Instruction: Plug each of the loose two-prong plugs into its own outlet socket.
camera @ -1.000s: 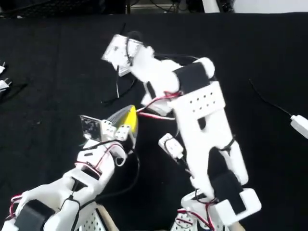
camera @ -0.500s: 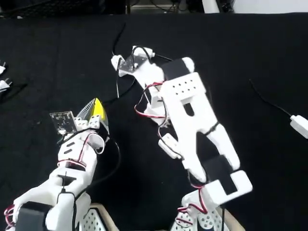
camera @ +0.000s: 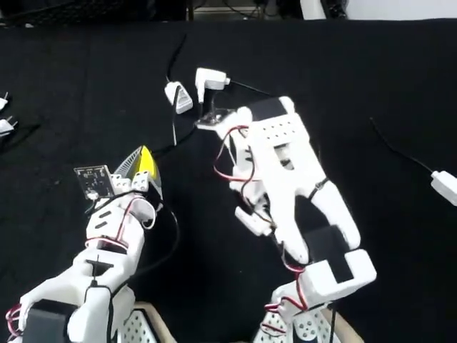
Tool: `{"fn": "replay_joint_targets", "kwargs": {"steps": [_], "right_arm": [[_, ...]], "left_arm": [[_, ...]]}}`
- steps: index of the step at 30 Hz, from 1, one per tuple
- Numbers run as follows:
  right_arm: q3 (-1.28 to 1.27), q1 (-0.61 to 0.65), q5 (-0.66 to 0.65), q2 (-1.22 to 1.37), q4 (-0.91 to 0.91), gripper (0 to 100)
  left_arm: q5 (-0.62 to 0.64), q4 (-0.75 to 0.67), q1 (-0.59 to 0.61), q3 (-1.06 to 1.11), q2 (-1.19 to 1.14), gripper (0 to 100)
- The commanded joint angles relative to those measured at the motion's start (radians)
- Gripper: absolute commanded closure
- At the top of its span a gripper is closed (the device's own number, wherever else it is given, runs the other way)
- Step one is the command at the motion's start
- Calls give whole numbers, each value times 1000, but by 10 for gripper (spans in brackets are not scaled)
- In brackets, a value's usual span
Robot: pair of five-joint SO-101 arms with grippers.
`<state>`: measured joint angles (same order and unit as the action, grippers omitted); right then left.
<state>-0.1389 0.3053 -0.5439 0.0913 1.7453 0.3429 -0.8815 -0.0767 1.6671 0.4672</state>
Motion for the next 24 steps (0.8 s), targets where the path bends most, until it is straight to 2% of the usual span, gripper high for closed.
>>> {"fn": "replay_joint_targets", "kwargs": {"steps": [1,8,12,18,24], "right_arm": [[-21,-12,-57,-5,15,986],[-22,-2,-80,-2,-20,986],[18,15,-74,85,-28,986],[185,9,-80,302,-9,986],[308,15,-54,344,11,986]], "left_arm": [[-2,6,-15,15,5,970],[0,6,-15,15,5,970],[0,8,-15,15,5,970],[-2,77,-31,15,8,970],[-2,80,-30,15,6,970]]}}
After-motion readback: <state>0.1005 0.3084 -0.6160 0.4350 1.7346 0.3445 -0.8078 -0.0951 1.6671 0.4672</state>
